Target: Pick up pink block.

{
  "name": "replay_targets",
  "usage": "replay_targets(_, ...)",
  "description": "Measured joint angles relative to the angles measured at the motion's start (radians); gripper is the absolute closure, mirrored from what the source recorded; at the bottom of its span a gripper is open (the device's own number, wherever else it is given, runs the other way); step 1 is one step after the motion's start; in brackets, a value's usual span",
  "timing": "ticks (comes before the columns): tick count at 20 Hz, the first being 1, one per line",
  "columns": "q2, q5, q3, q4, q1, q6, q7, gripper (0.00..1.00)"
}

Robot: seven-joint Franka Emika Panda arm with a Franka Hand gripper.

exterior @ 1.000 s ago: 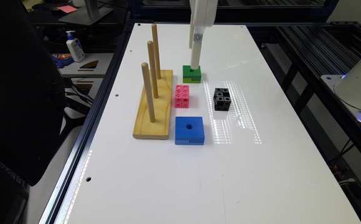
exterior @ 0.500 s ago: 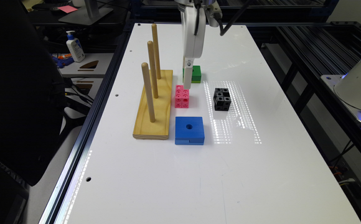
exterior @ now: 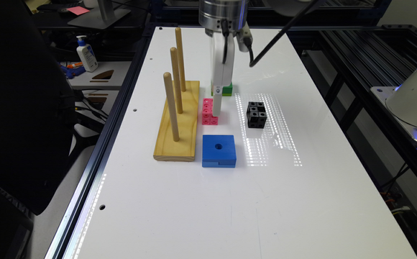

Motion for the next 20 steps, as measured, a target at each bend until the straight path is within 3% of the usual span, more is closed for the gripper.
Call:
replay_targets(9,0.055,0.0,0.002,0.007,0.0,0.048,0.0,0.0)
replay_targets(16,0.089,0.0,0.008,0.059,0.0,0.048,0.002,0.0)
replay_targets(20,0.098,0.0,0.01,0.07,0.0,0.048,0.003,0.0)
